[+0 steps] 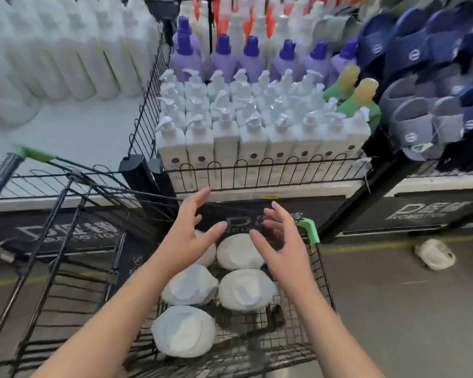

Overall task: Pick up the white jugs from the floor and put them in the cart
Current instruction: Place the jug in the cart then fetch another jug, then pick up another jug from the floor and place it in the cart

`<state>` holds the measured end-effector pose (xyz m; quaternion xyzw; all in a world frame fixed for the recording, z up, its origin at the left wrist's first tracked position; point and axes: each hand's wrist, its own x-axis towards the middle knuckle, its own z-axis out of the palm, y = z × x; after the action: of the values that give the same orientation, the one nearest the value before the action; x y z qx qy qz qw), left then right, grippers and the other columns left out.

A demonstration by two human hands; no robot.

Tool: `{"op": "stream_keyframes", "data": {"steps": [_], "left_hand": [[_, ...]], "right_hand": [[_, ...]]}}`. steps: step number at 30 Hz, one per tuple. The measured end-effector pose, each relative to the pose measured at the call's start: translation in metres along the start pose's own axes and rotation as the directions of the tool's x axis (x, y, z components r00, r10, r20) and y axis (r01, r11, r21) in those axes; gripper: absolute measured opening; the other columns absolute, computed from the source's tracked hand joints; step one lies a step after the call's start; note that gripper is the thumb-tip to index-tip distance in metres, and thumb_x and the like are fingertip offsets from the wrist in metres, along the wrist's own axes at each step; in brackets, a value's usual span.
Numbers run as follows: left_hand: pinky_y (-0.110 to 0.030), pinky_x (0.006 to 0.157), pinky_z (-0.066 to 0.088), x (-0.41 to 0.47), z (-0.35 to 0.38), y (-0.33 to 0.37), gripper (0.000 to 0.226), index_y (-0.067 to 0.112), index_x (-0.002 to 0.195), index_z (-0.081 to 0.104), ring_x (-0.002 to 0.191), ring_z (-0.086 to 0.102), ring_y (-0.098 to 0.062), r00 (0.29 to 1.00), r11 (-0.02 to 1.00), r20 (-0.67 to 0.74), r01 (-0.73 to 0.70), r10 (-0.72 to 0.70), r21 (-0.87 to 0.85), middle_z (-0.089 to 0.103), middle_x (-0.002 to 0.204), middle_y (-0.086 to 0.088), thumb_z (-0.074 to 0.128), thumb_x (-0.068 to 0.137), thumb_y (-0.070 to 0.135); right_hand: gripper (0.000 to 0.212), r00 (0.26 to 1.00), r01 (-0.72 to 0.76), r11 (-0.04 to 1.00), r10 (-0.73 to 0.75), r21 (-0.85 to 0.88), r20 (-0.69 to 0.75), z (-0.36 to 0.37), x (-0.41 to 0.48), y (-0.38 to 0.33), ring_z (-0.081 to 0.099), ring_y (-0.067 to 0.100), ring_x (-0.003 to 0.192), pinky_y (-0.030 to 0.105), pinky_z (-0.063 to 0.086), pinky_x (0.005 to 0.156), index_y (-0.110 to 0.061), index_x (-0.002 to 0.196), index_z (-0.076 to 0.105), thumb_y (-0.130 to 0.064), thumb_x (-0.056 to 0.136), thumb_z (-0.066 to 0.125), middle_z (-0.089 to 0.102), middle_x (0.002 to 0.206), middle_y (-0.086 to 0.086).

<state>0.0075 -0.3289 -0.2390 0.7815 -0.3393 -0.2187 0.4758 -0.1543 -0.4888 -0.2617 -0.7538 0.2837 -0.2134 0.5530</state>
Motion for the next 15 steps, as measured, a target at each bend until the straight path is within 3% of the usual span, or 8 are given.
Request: {"op": "stream_keyframes", "data": {"steps": [3, 8, 15], "left_hand": [[-0.031, 0.124, 0.032, 0.012, 0.002, 0.063, 0.080, 0.031, 0.160, 0.027, 0.149, 0.030, 0.008, 0.985, 0.985, 0.016, -0.174, 0.174, -0.009, 0.034, 0.162, 0.017, 0.069, 0.093, 0.044], [-0.039, 0.123, 0.035, 0.017, 0.012, 0.152, 0.082, 0.026, 0.159, 0.029, 0.151, 0.032, 0.002, 0.917, 0.917, 0.018, -0.399, 0.399, -0.013, 0.036, 0.163, 0.014, 0.069, 0.091, 0.049], [-0.041, 0.122, 0.038, 0.026, 0.065, 0.243, 0.075, 0.028, 0.155, 0.035, 0.150, 0.039, -0.005, 0.813, 0.815, 0.056, -0.575, 0.579, -0.071, 0.043, 0.158, 0.012, 0.070, 0.091, 0.044]], "right_hand": [[0.071, 0.986, 0.117, 0.993, -0.113, 0.021, -0.122, -0.041, 0.004, -0.042, 0.057, 0.001, 0.131, 0.024, 0.047, 0.108, -0.033, 0.156, 0.041, -0.037, 0.094, 0.076, 0.058, 0.143, -0.022], [0.068, 0.931, 0.298, 0.954, -0.283, 0.031, -0.229, -0.100, -0.003, -0.103, 0.058, 0.005, 0.132, 0.034, 0.047, 0.114, -0.036, 0.153, 0.043, -0.040, 0.094, 0.074, 0.060, 0.143, -0.021], [0.072, 0.847, 0.433, 0.901, -0.421, -0.039, -0.326, -0.201, -0.026, -0.138, 0.058, 0.011, 0.135, 0.028, 0.046, 0.113, -0.026, 0.156, 0.042, -0.036, 0.092, 0.075, 0.059, 0.146, -0.014]]}}
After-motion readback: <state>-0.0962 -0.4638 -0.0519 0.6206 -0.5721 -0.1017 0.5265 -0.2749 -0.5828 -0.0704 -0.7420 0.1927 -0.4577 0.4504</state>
